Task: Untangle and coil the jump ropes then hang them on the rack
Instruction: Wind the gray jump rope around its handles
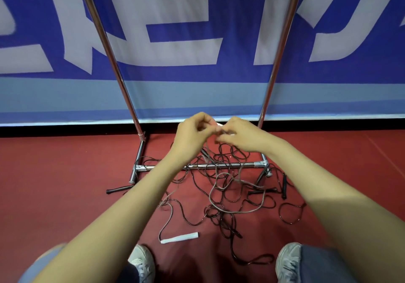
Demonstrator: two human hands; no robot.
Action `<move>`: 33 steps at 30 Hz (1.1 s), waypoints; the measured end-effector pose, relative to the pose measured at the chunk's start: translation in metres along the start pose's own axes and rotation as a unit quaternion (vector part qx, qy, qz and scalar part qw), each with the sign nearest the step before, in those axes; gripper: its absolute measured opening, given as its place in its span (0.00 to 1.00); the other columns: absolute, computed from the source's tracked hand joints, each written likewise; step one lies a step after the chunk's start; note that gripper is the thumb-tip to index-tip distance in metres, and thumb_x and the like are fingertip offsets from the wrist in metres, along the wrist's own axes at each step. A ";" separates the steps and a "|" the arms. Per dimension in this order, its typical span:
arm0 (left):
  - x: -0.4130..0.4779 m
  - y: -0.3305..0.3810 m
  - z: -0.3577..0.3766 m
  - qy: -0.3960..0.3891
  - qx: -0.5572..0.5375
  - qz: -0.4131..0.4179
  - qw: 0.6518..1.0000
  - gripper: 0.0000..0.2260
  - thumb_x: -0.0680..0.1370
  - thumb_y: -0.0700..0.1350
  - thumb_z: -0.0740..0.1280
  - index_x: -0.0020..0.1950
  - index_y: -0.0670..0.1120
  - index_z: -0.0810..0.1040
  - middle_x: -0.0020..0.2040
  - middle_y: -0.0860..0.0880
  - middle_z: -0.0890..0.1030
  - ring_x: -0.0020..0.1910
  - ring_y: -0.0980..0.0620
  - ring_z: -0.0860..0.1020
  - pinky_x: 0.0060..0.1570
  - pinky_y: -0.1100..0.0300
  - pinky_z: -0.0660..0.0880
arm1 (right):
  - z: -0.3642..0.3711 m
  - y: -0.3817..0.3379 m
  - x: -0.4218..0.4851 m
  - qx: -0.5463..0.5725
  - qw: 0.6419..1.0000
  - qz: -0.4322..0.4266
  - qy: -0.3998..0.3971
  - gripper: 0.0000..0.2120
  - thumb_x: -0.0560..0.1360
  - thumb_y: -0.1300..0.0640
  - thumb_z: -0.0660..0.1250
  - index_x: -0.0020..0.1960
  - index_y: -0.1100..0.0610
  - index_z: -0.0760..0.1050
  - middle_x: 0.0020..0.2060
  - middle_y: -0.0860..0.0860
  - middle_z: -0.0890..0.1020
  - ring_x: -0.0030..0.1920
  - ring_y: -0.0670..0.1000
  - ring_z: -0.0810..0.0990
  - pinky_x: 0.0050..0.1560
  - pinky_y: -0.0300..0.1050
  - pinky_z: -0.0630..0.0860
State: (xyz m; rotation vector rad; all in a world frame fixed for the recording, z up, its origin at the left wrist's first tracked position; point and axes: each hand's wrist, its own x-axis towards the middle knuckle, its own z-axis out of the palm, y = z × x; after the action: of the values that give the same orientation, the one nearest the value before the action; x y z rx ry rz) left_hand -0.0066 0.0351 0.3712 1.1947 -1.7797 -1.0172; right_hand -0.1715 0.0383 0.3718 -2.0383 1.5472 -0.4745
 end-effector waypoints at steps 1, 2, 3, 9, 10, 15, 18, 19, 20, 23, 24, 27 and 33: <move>0.002 -0.001 0.001 0.002 -0.015 -0.007 1.000 0.05 0.74 0.43 0.72 0.43 0.46 0.77 0.33 0.51 0.79 0.27 0.60 0.71 0.33 0.66 0.69 | -0.001 0.002 0.000 0.004 1.000 0.002 0.011 0.17 0.76 0.54 0.68 0.29 0.46 0.75 0.25 0.49 0.64 0.26 0.47 0.62 0.33 0.44 0.60; 0.003 -0.004 0.001 -0.006 -0.029 -0.021 0.999 0.06 0.74 0.43 0.72 0.45 0.44 0.76 0.34 0.49 0.80 0.27 0.58 0.72 0.33 0.64 0.70 | -0.003 0.001 0.000 0.028 0.999 0.020 0.023 0.17 0.77 0.54 0.67 0.29 0.47 0.76 0.24 0.49 0.64 0.25 0.47 0.62 0.30 0.44 0.60; 0.003 -0.009 -0.001 -0.030 -0.032 -0.043 0.998 0.07 0.75 0.44 0.72 0.46 0.44 0.76 0.35 0.48 0.81 0.27 0.56 0.73 0.33 0.64 0.71 | -0.007 0.000 -0.001 0.033 0.998 0.032 0.042 0.14 0.78 0.54 0.66 0.33 0.48 0.80 0.23 0.50 0.65 0.24 0.48 0.63 0.28 0.43 0.60; -0.002 -0.057 -0.018 -0.279 0.282 -0.144 0.906 0.07 0.76 0.36 0.65 0.41 0.45 0.79 0.40 0.46 0.82 0.40 0.50 0.78 0.49 0.57 0.75 | -0.031 0.015 -0.005 0.033 0.979 0.118 0.165 0.04 0.77 0.56 0.68 0.46 0.51 0.81 0.36 0.55 0.71 0.30 0.47 0.70 0.30 0.40 0.64; 0.001 -0.060 -0.023 -0.226 0.295 -0.156 0.915 0.05 0.76 0.35 0.65 0.42 0.44 0.78 0.42 0.44 0.83 0.39 0.49 0.79 0.47 0.58 0.76 | -0.032 0.016 -0.008 0.002 0.981 0.137 0.140 0.05 0.74 0.55 0.71 0.50 0.50 0.81 0.44 0.56 0.71 0.35 0.49 0.72 0.35 0.40 0.66; 0.006 -0.029 -0.029 -0.046 0.193 -0.057 0.978 0.05 0.75 0.38 0.70 0.42 0.44 0.75 0.36 0.50 0.81 0.31 0.57 0.75 0.29 0.74 0.68 | -0.017 0.007 -0.012 -0.019 0.989 0.147 0.013 0.35 0.68 0.48 0.77 0.71 0.51 0.68 0.55 0.52 0.62 0.45 0.53 0.74 0.49 0.43 0.70; -0.001 -0.007 -0.014 -0.049 0.163 0.014 0.985 0.05 0.74 0.44 0.72 0.40 0.46 0.79 0.29 0.58 0.75 0.29 0.62 0.71 0.33 0.72 0.66 | -0.002 -0.003 -0.005 -0.012 0.998 0.068 -0.004 0.13 0.72 0.47 0.73 0.55 0.46 0.77 0.43 0.49 0.67 0.41 0.51 0.73 0.44 0.43 0.67; -0.002 -0.002 -0.010 -0.031 0.133 0.020 0.990 0.05 0.75 0.45 0.72 0.41 0.46 0.79 0.28 0.58 0.74 0.28 0.62 0.70 0.33 0.69 0.66 | 0.001 -0.007 -0.004 -0.009 0.999 0.042 0.004 0.03 0.75 0.50 0.70 0.44 0.47 0.77 0.38 0.49 0.67 0.37 0.49 0.70 0.40 0.43 0.65; 0.000 0.000 -0.007 -0.012 0.107 0.013 0.994 0.05 0.75 0.45 0.72 0.41 0.46 0.79 0.29 0.56 0.75 0.29 0.60 0.70 0.34 0.66 0.67 | 0.003 -0.008 -0.002 0.001 0.999 0.036 0.014 0.09 0.77 0.52 0.68 0.38 0.48 0.75 0.34 0.50 0.67 0.33 0.49 0.68 0.35 0.43 0.63; 0.001 -0.012 -0.010 -0.042 0.084 -0.045 0.995 0.05 0.76 0.44 0.70 0.43 0.44 0.78 0.35 0.50 0.81 0.33 0.55 0.76 0.38 0.63 0.74 | -0.004 -0.010 0.002 0.083 0.989 0.071 0.097 0.12 0.79 0.57 0.63 0.38 0.53 0.78 0.29 0.51 0.67 0.26 0.49 0.64 0.27 0.41 0.60; -0.001 -0.022 -0.012 -0.101 0.113 -0.071 0.986 0.04 0.76 0.42 0.69 0.42 0.44 0.78 0.36 0.50 0.81 0.34 0.54 0.77 0.41 0.60 0.75 | -0.009 -0.008 0.002 0.126 0.980 0.082 0.133 0.12 0.79 0.58 0.62 0.38 0.53 0.78 0.28 0.51 0.67 0.25 0.50 0.64 0.27 0.42 0.61; -0.010 -0.056 -0.011 -0.264 0.232 -0.158 0.923 0.09 0.75 0.33 0.65 0.38 0.45 0.75 0.33 0.51 0.79 0.33 0.55 0.76 0.33 0.66 0.72 | -0.019 0.005 0.001 0.089 0.971 0.119 0.188 0.08 0.77 0.59 0.66 0.41 0.51 0.78 0.40 0.55 0.71 0.28 0.49 0.67 0.25 0.34 0.64; -0.003 -0.052 -0.012 -0.101 0.227 -0.123 0.961 0.05 0.77 0.38 0.67 0.44 0.43 0.72 0.37 0.48 0.80 0.33 0.51 0.77 0.34 0.60 0.72 | -0.005 0.004 -0.006 -0.027 0.985 0.172 -0.006 0.37 0.71 0.63 0.74 0.76 0.51 0.62 0.68 0.58 0.59 0.32 0.49 0.73 0.28 0.32 0.69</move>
State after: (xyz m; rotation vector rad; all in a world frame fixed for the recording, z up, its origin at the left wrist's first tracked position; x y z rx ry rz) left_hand 0.0232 0.0224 0.3289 1.6776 -2.1404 -0.9195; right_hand -0.1792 0.0421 0.3732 -1.7565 1.8741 -0.2887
